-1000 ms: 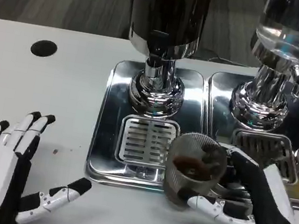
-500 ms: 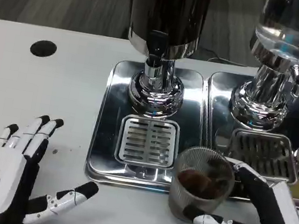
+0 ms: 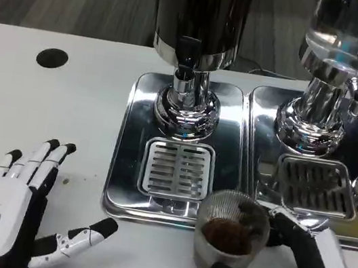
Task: Grasp the cup under the faucet to collect the drink, then remove the cup.
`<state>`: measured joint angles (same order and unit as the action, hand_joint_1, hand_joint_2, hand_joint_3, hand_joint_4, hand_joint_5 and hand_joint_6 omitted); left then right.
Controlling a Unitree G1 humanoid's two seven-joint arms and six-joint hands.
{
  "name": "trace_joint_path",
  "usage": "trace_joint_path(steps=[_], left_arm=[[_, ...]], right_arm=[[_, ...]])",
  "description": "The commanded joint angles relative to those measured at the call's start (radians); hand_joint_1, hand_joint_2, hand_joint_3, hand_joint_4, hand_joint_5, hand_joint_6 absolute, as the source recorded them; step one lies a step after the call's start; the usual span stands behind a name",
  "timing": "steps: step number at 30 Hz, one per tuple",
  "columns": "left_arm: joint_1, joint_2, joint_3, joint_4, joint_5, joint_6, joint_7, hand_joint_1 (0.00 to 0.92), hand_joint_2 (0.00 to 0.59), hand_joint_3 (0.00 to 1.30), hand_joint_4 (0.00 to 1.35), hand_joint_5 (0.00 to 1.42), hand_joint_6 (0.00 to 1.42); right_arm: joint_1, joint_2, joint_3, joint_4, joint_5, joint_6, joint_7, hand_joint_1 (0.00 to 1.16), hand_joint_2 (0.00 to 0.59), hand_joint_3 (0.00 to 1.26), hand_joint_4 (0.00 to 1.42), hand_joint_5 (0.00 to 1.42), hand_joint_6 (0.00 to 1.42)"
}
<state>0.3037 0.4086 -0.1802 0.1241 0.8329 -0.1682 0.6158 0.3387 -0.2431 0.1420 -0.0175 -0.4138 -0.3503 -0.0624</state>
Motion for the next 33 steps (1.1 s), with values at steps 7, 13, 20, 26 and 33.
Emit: trace_joint_path(steps=[7,13,20,26,33], left_arm=[[0.013,0.003,-0.003,-0.011,0.008,0.013,-0.005,0.0,0.064,0.17,0.0,0.17,0.1],[0.018,0.003,-0.003,-0.02,0.008,0.019,-0.008,0.0,0.064,0.17,0.0,0.17,0.1],[0.02,0.004,-0.008,-0.03,0.023,0.03,-0.01,0.0,0.064,0.18,0.0,0.17,0.1],[0.023,0.006,-0.008,-0.045,0.024,0.038,-0.009,0.0,0.068,0.18,0.0,0.17,0.1],[0.03,0.006,-0.006,-0.044,0.016,0.033,-0.004,0.0,0.069,0.18,0.0,0.17,0.1]], right_arm=[[-0.016,-0.009,0.007,0.085,-0.048,-0.138,-0.088,0.77,0.212,0.52,0.55,0.37,0.35],[-0.029,-0.011,0.011,0.142,-0.064,-0.186,-0.116,0.77,0.212,0.45,0.41,0.26,0.31],[-0.037,-0.017,0.01,0.175,-0.059,-0.206,-0.113,0.76,0.208,0.34,0.32,0.21,0.28],[-0.035,-0.024,0.013,0.175,-0.051,-0.21,-0.101,0.75,0.208,0.2,0.22,0.16,0.25],[-0.035,-0.041,0.023,0.167,-0.047,-0.206,-0.081,0.73,0.205,0.14,0.16,0.1,0.2]])
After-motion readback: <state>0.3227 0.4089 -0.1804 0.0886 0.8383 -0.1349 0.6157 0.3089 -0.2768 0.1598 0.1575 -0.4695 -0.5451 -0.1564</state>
